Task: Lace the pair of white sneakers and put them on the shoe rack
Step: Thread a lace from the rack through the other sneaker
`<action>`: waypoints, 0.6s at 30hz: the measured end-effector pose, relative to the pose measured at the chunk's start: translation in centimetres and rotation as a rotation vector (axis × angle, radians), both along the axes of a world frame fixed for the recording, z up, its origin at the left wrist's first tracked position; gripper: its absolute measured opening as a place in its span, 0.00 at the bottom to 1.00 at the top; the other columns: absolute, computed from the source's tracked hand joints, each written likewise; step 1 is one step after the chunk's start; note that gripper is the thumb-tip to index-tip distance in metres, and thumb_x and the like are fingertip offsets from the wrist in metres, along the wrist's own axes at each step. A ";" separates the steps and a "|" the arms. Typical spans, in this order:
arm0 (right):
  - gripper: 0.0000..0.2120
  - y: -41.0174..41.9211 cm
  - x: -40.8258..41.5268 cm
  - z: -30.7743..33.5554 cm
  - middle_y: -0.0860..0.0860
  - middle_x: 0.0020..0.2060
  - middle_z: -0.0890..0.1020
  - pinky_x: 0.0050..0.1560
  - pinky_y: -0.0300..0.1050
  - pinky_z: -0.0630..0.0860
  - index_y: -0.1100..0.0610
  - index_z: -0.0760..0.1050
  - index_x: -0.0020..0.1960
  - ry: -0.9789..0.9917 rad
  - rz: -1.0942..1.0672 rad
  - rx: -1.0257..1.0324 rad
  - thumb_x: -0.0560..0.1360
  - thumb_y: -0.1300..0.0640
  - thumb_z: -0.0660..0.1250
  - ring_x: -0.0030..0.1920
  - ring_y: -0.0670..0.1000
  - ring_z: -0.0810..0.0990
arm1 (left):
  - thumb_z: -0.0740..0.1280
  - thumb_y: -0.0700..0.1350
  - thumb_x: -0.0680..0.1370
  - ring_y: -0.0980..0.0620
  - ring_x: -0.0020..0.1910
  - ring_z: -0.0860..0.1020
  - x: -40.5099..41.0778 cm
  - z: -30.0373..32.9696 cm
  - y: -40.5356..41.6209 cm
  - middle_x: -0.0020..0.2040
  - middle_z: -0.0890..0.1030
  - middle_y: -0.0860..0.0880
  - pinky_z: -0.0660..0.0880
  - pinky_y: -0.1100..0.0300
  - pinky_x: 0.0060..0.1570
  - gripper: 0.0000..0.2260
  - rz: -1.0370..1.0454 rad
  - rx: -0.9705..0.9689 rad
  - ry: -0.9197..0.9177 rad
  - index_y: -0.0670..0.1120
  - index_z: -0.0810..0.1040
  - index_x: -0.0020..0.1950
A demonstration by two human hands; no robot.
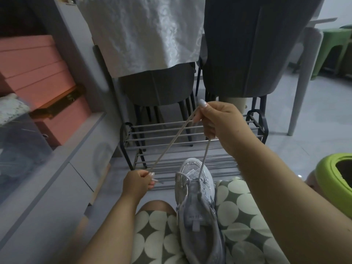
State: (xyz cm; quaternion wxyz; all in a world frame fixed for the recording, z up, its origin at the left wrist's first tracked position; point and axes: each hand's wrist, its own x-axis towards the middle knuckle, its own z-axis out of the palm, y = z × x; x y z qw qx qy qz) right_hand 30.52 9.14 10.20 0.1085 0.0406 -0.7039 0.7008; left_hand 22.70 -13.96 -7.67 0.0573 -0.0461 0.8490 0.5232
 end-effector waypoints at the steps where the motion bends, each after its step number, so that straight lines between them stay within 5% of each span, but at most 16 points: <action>1: 0.19 0.1 -0.1 -0.2 0.51 0.24 0.63 0.29 0.41 0.59 0.61 0.76 0.36 -0.007 -0.008 -0.010 0.81 0.53 0.57 0.25 0.47 0.59 | 0.68 0.39 0.78 0.50 0.31 0.81 0.0 -0.4 -0.1 0.32 0.82 0.44 0.80 0.60 0.34 0.07 0.018 0.029 -0.041 0.35 0.81 0.48; 6: 0.19 0.3 -1.0 -1.4 0.51 0.25 0.64 0.29 0.41 0.61 0.61 0.77 0.38 -0.055 -0.034 0.078 0.81 0.52 0.58 0.26 0.48 0.61 | 0.66 0.39 0.79 0.53 0.26 0.74 0.7 0.7 1.0 0.31 0.79 0.44 0.72 0.65 0.23 0.08 0.071 0.183 -0.109 0.34 0.80 0.46; 13: 0.19 1.1 -2.3 -4.0 0.53 0.26 0.70 0.33 0.47 0.71 0.60 0.78 0.39 -0.129 -0.100 0.220 0.81 0.51 0.58 0.27 0.51 0.68 | 0.67 0.33 0.76 0.54 0.32 0.76 3.8 3.9 2.4 0.33 0.79 0.46 0.77 0.65 0.31 0.03 -0.008 0.584 -0.173 0.39 0.79 0.46; 15: 0.18 1.3 -2.6 -5.0 0.56 0.31 0.77 0.40 0.51 0.77 0.61 0.78 0.43 -0.157 -0.184 0.410 0.81 0.50 0.57 0.33 0.54 0.76 | 0.66 0.33 0.76 0.55 0.32 0.76 4.8 4.2 2.9 0.32 0.77 0.47 0.79 0.64 0.33 0.03 -0.007 0.634 -0.192 0.38 0.79 0.47; 18: 0.22 1.5 -2.4 -6.6 0.60 0.45 0.81 0.43 0.50 0.73 0.63 0.76 0.50 -0.224 -0.274 0.963 0.82 0.47 0.52 0.46 0.61 0.78 | 0.64 0.35 0.78 0.54 0.29 0.77 6.1 4.0 3.5 0.31 0.76 0.46 0.80 0.62 0.35 0.04 -0.005 0.623 -0.171 0.36 0.79 0.48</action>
